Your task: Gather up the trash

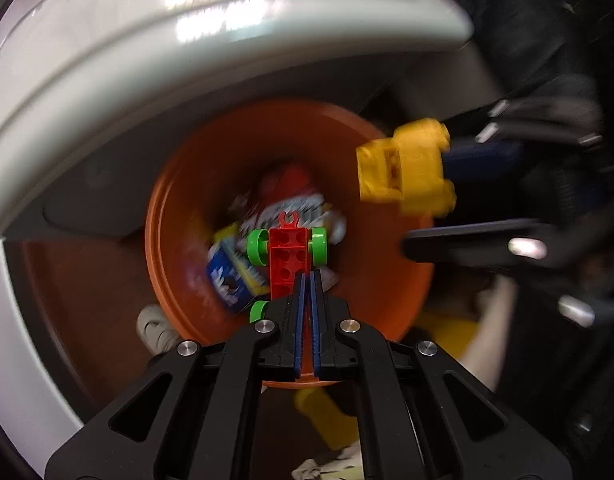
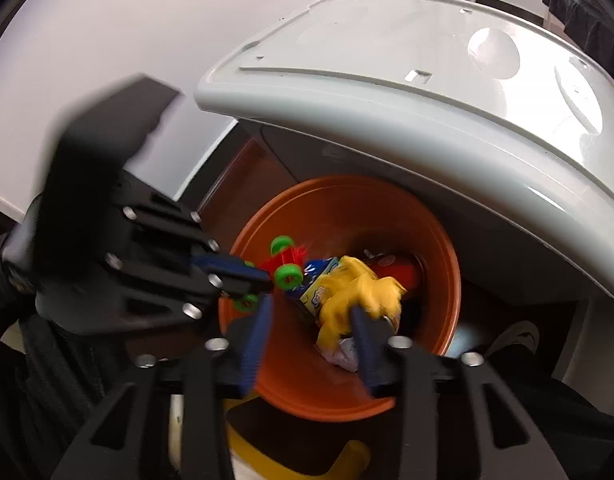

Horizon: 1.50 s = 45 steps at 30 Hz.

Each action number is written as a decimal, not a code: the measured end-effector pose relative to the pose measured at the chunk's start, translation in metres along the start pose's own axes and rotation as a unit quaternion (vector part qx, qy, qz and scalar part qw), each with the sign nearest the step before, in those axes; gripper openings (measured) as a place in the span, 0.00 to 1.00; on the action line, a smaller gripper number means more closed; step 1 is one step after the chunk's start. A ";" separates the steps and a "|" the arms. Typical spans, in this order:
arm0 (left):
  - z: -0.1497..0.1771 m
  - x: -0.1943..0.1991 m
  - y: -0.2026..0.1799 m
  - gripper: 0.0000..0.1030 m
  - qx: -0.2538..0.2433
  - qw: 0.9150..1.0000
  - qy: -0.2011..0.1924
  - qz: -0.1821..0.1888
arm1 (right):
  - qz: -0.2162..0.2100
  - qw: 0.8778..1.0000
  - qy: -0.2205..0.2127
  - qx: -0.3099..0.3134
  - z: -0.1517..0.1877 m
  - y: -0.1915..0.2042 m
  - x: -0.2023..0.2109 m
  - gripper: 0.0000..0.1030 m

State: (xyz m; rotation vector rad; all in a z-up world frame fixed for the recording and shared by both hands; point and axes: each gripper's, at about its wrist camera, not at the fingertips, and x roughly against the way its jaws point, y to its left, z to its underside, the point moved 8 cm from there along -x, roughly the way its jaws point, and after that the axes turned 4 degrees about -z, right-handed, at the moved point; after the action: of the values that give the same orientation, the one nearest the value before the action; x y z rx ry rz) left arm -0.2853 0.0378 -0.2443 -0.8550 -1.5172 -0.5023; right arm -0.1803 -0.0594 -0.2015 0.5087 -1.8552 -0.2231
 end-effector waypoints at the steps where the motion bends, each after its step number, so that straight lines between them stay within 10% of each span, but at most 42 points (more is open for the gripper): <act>1: 0.002 -0.006 0.000 0.02 0.006 1.000 0.008 0.003 | 0.000 1.000 0.001 -0.002 -0.001 -0.003 -0.002 0.45; 7: 0.006 -0.025 -0.004 0.33 -0.001 0.999 0.036 -0.012 | -0.004 1.000 -0.001 -0.017 -0.006 -0.014 -0.005 0.51; 19: -0.016 -0.008 0.017 0.44 0.029 0.997 -0.010 -0.068 | -0.031 0.994 -0.099 -0.034 -0.028 -0.020 0.050 0.61; 27: -0.078 0.063 0.037 0.72 0.029 0.969 -0.149 -0.197 | -0.006 0.986 -0.160 -0.034 -0.034 -0.032 0.110 0.65; 45: -0.155 0.156 0.062 0.80 0.112 0.933 -0.289 -0.185 | -0.001 0.969 -0.240 -0.054 -0.074 -0.044 0.146 0.68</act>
State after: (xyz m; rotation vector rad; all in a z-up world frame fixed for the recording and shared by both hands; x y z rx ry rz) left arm -0.1317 -0.0049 -0.0803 -0.5553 -2.2555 -0.3467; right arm -0.1397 -0.1564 -0.0695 0.4030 -2.2968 -0.4783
